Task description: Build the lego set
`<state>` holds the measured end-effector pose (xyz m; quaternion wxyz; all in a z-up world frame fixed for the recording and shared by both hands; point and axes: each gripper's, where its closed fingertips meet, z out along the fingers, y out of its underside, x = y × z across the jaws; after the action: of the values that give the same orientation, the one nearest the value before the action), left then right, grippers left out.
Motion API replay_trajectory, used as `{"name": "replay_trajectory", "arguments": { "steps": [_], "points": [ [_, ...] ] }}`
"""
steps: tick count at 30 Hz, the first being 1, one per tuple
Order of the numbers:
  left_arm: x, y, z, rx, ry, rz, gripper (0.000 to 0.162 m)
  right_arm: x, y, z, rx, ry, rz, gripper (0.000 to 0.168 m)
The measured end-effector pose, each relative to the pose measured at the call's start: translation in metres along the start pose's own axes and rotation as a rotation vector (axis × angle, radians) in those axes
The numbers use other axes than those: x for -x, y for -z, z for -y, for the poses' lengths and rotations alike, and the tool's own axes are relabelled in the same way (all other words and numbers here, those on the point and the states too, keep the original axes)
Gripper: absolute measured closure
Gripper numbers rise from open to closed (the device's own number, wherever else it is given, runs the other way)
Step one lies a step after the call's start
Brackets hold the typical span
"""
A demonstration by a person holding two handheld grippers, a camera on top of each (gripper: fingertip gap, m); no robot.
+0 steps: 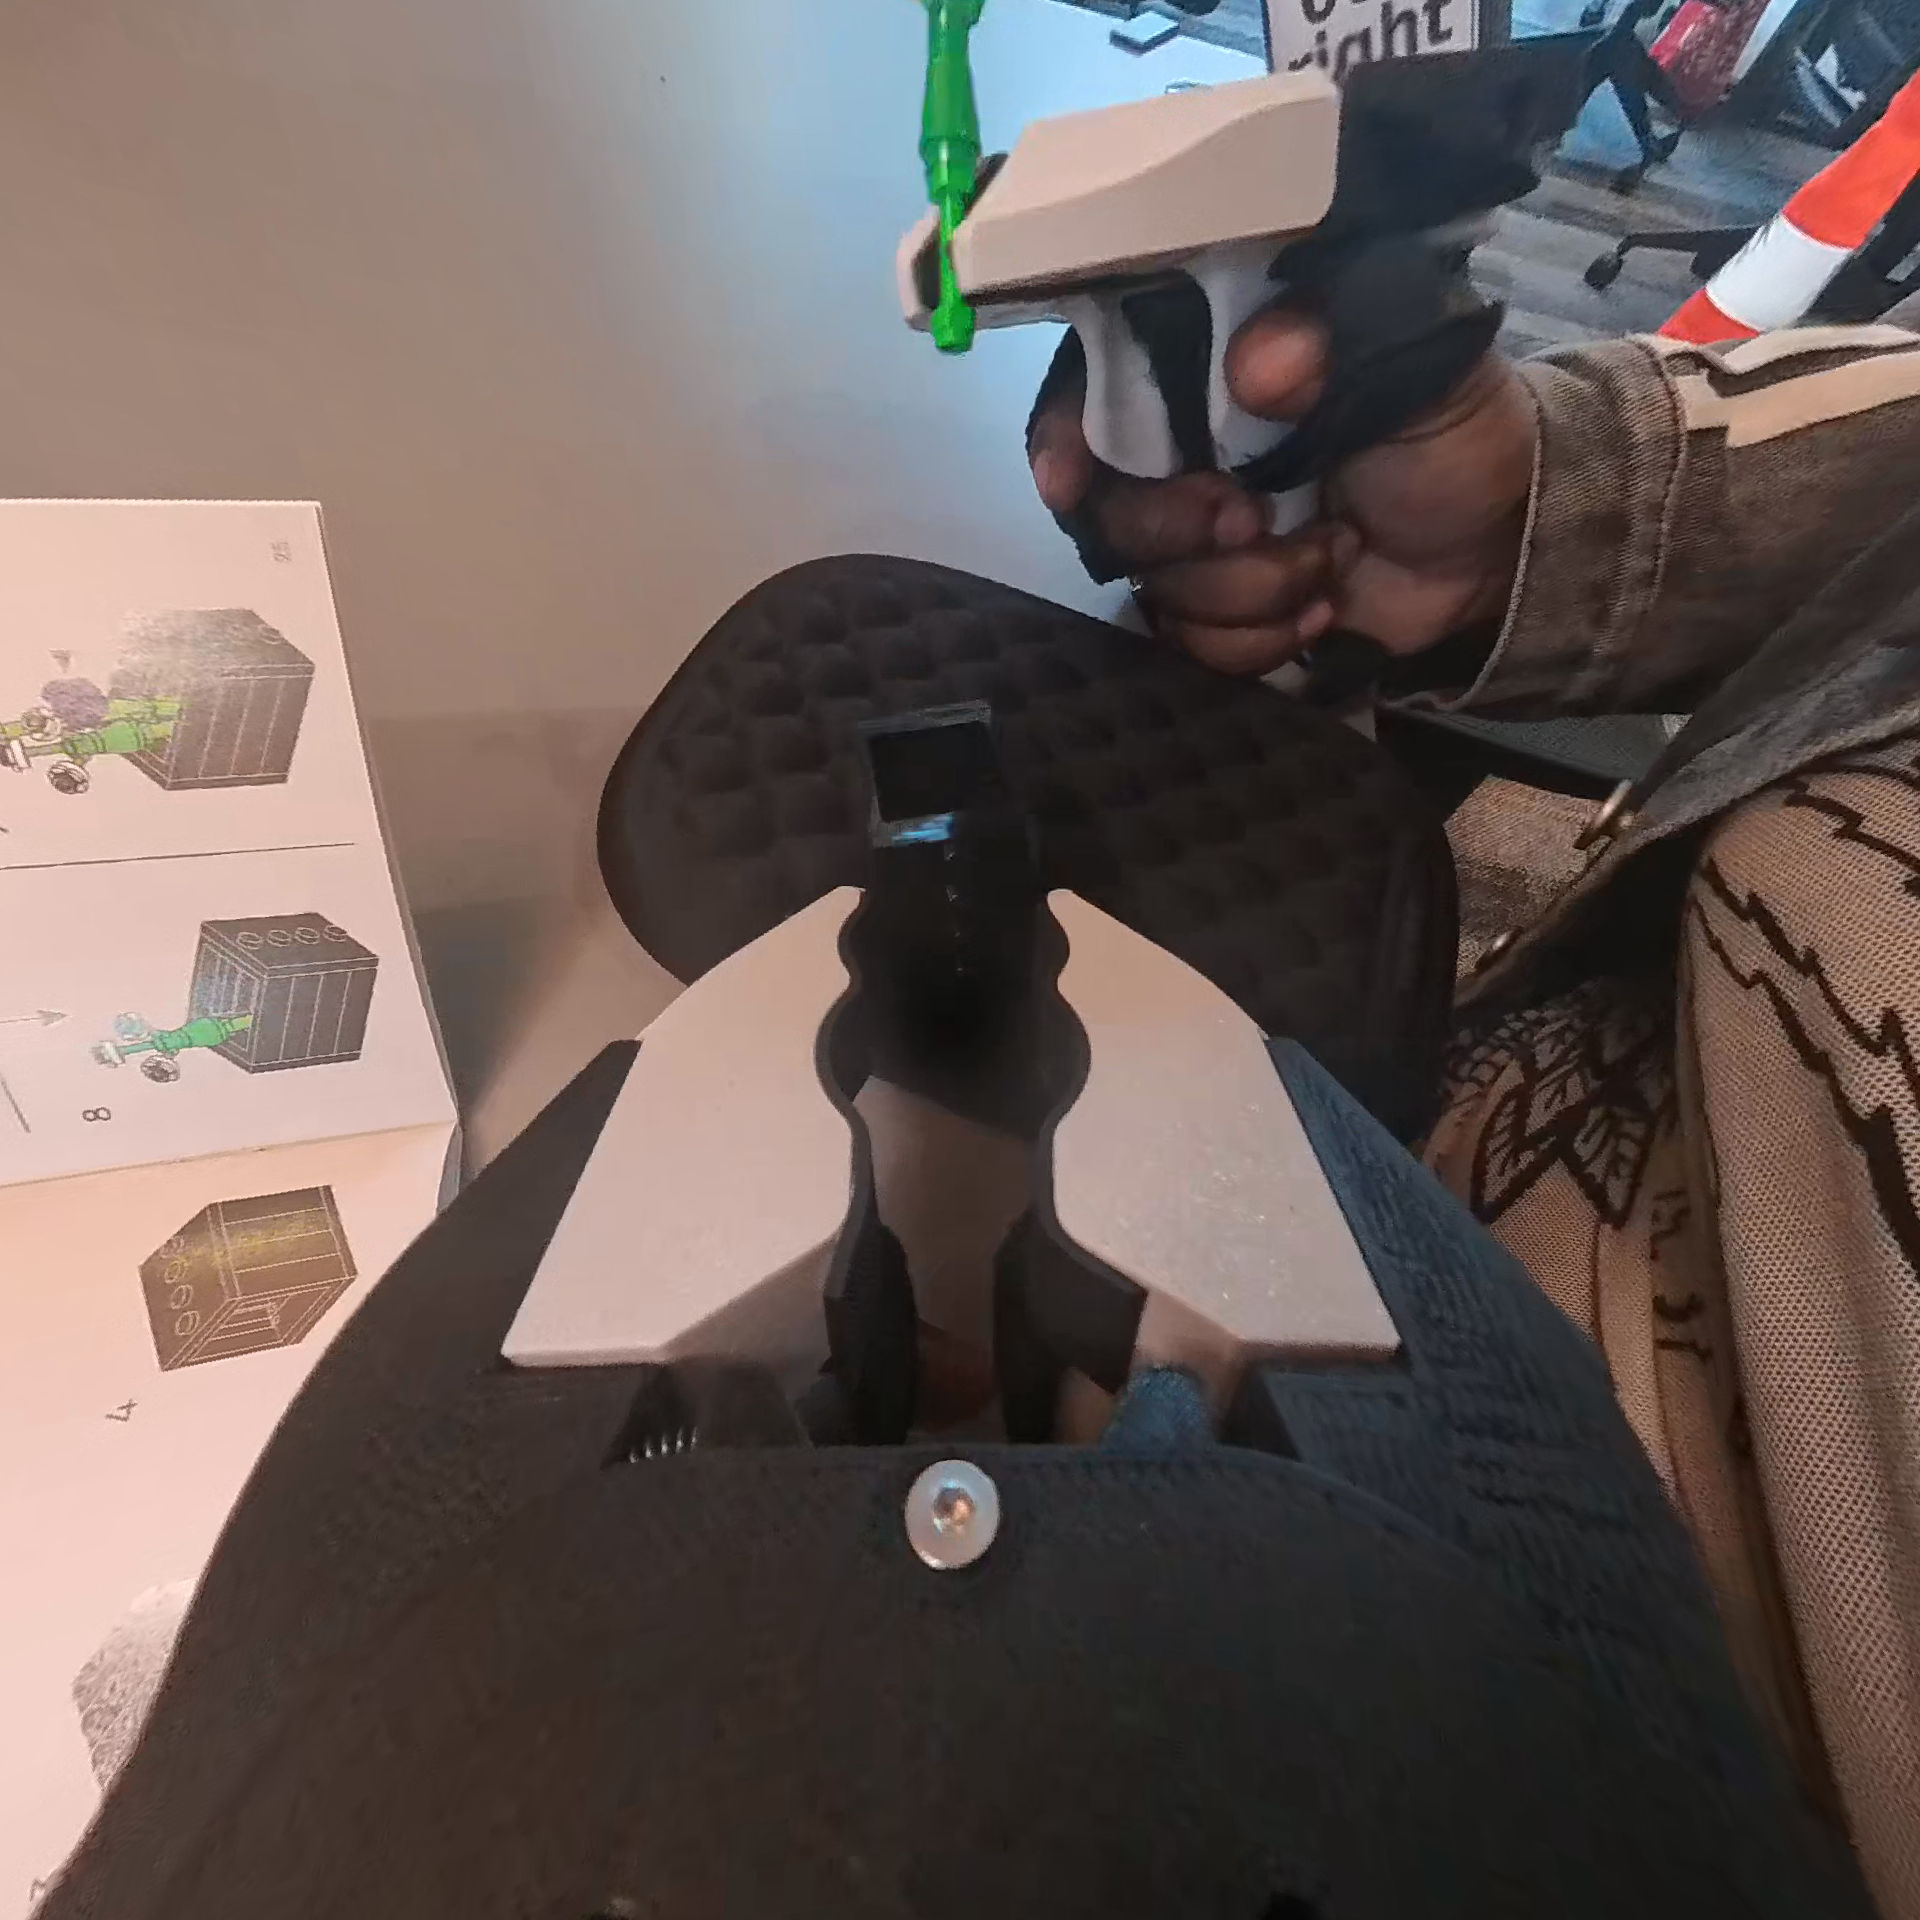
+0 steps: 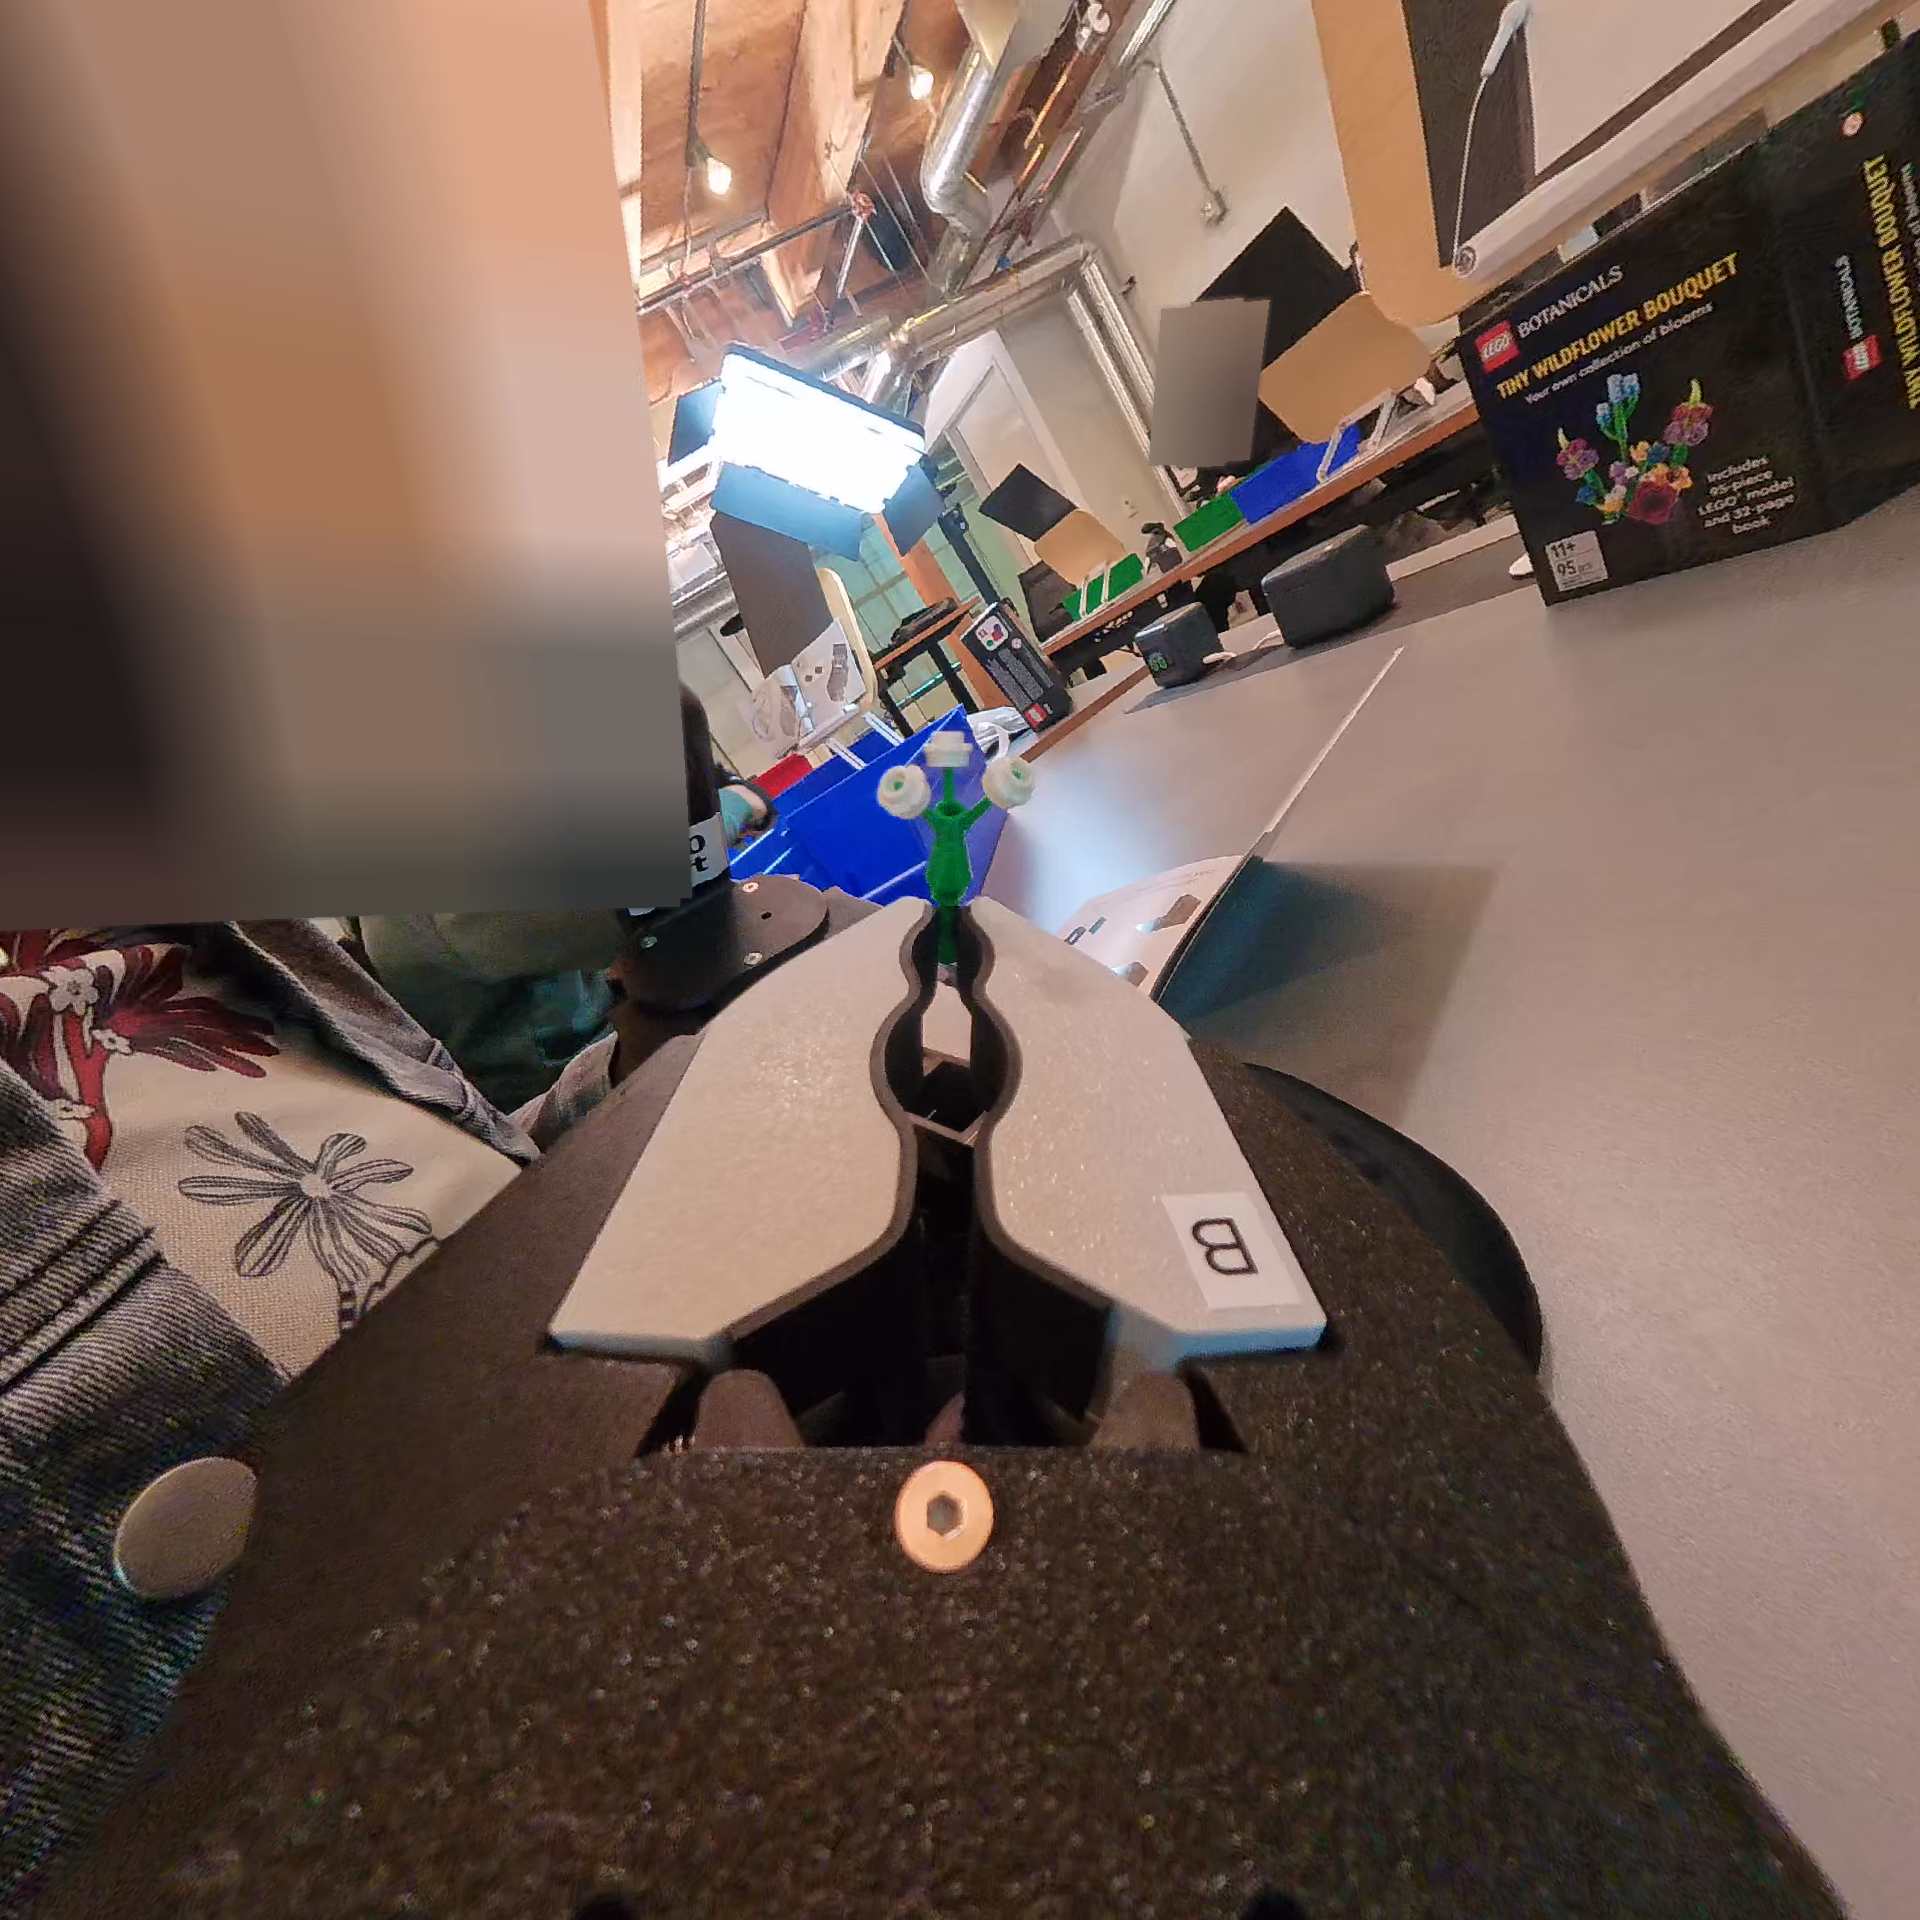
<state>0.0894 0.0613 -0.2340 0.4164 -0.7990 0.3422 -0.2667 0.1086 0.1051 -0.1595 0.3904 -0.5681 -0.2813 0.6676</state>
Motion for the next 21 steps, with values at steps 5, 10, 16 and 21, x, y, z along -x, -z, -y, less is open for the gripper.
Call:
{"name": "replay_trajectory", "arguments": {
  "steps": [5, 10, 16, 21],
  "points": [
    [0.0014, -0.0019, -0.0031, 0.025, 0.003, 0.009, 0.133, 0.0018, 0.0009, 0.001, -0.008, -0.005, 0.017, 0.165],
    [0.0001, -0.0027, -0.0042, 0.033, -0.015, 0.012, 0.134, 0.0026, 0.0012, 0.0012, -0.01, -0.006, 0.026, 0.165],
    [0.0001, -0.0032, -0.0046, 0.037, 0.016, -0.013, 0.134, 0.0025, 0.0005, -0.0001, 0.0, -0.01, 0.027, 0.165],
    [-0.0007, -0.0026, -0.0037, 0.028, 0.018, -0.022, 0.132, 0.0015, -0.0004, -0.0016, 0.012, -0.007, 0.018, 0.165]
  ]
}}
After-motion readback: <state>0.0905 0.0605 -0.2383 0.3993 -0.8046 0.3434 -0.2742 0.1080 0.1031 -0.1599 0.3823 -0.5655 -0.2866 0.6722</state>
